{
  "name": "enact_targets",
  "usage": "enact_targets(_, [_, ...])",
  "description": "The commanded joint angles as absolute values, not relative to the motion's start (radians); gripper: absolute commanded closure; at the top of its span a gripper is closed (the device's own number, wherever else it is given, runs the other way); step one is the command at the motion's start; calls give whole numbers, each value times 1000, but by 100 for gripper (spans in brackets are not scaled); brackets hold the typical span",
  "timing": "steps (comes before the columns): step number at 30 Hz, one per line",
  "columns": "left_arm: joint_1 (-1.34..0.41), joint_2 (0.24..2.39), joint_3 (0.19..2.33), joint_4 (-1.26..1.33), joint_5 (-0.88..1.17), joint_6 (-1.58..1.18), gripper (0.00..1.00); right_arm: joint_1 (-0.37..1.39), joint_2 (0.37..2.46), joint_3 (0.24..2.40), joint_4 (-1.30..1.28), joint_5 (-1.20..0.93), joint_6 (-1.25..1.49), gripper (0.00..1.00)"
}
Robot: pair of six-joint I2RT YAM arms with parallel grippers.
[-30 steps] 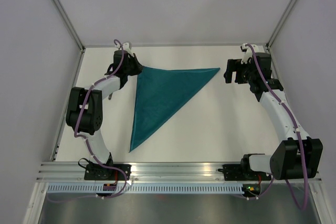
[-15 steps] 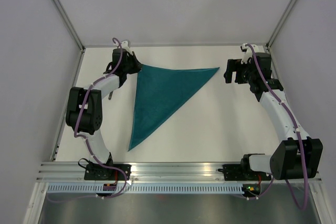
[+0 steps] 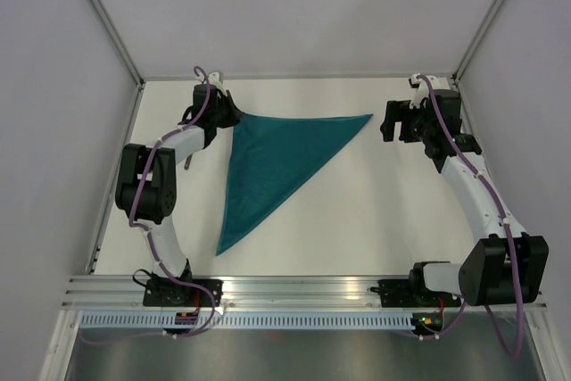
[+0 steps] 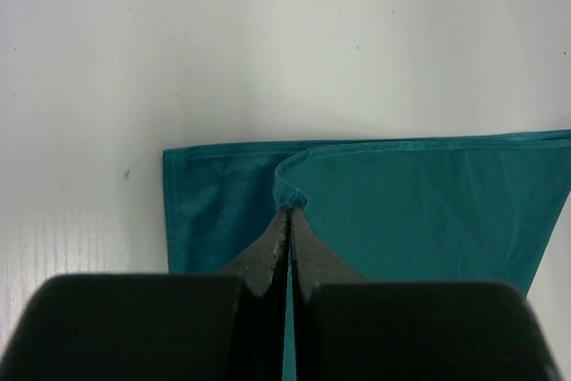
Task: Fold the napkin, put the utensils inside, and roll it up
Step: Fold the napkin
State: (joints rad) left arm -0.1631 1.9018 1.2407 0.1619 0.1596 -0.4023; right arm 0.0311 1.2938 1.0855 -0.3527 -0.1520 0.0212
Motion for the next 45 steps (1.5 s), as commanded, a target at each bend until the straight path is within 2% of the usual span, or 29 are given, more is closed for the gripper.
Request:
enact_targets(1, [-158, 1907, 1261, 181, 166, -391, 98, 37, 1299, 1108, -348, -146, 15, 5])
enact_targets(45, [-129, 1922, 1235, 206, 150, -403, 98, 40, 1301, 1104, -350, -149, 12, 5])
